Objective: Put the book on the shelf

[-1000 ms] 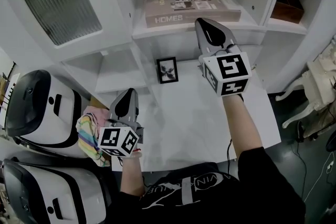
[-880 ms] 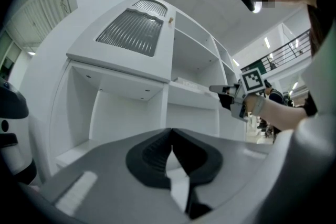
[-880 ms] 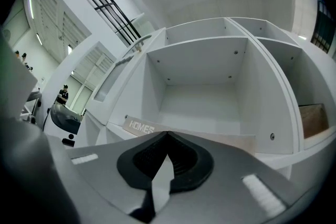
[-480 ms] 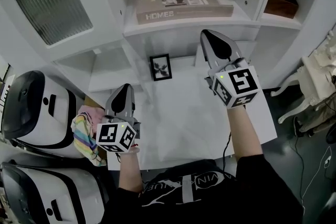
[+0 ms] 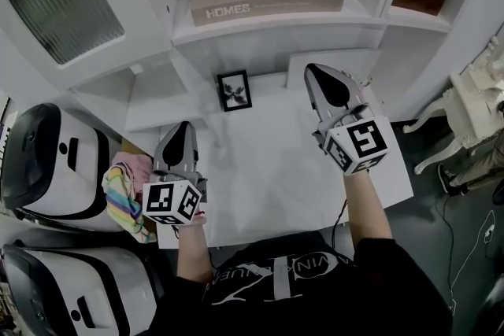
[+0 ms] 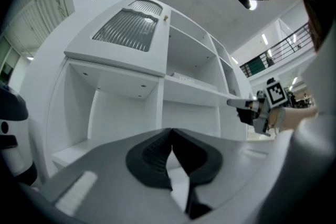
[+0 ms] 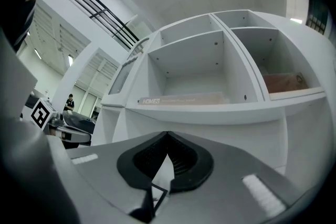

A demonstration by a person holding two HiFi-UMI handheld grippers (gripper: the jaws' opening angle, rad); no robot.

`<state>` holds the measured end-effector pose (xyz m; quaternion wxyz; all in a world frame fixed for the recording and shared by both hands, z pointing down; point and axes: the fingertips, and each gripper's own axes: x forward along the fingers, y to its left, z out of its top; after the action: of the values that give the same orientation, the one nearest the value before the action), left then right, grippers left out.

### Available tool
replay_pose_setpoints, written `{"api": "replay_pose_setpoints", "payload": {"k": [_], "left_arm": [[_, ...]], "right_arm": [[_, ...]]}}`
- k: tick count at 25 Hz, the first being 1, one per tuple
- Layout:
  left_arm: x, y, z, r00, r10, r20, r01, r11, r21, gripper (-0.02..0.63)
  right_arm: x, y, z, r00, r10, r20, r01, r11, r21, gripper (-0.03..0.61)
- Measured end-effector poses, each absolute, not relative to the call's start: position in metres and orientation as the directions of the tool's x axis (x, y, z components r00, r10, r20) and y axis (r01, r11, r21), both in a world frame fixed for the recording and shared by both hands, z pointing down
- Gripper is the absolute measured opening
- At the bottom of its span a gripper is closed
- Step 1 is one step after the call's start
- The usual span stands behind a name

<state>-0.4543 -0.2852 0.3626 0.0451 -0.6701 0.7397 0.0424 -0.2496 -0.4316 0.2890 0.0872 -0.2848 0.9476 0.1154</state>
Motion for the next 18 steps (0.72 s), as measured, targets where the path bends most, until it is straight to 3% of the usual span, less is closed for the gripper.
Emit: {"api": "replay_pose_setpoints", "payload": {"k": [18], "left_arm": [[-0.459,-0.273,0.388,-0.155,-0.978,-0.142,-0.987,0.16,-0.029,0.0]], "right_arm": [[-0.234,-0.429,0.359,-0.829,-0.535,-0.164,-0.554,0.826,0.106,0.005]]}}
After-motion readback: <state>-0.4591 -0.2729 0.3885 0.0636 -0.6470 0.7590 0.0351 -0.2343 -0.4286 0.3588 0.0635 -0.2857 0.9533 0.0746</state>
